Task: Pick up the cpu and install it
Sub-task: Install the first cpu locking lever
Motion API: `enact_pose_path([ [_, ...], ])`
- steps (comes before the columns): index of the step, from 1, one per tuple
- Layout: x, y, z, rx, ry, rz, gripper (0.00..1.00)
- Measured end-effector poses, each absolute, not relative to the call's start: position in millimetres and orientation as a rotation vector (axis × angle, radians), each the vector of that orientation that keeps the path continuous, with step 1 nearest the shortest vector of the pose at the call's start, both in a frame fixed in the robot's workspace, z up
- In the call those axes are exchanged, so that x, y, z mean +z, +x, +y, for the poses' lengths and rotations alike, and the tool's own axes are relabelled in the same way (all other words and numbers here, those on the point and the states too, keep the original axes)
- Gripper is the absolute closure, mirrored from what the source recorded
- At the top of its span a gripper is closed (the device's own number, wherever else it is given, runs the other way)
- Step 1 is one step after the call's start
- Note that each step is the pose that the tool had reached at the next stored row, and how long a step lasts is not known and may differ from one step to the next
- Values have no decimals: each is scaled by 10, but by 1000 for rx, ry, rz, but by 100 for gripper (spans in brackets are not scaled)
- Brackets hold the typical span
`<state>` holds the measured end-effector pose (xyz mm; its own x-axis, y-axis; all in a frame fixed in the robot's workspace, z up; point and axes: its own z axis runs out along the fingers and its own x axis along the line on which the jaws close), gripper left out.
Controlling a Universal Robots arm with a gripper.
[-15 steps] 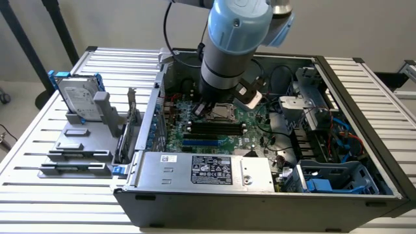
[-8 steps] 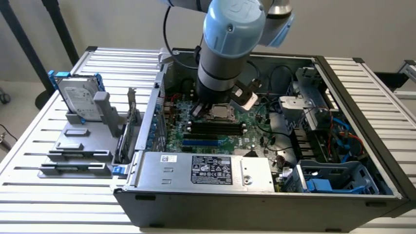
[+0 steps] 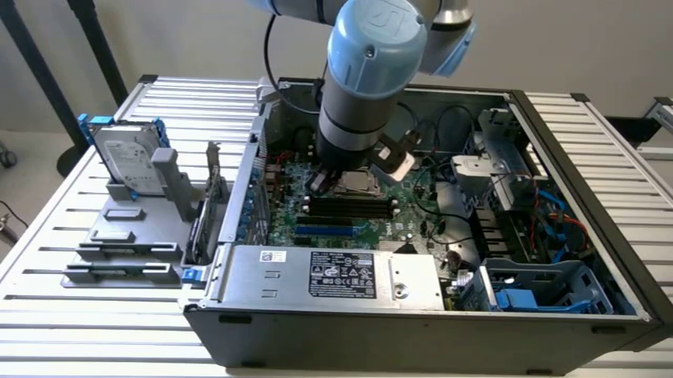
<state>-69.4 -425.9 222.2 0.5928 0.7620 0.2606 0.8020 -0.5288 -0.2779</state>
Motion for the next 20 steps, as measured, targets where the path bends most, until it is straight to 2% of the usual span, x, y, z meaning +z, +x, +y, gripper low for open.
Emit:
enact_pose_path([
  [20,2035,-720,-4220,-165,-2412,-1363,89],
])
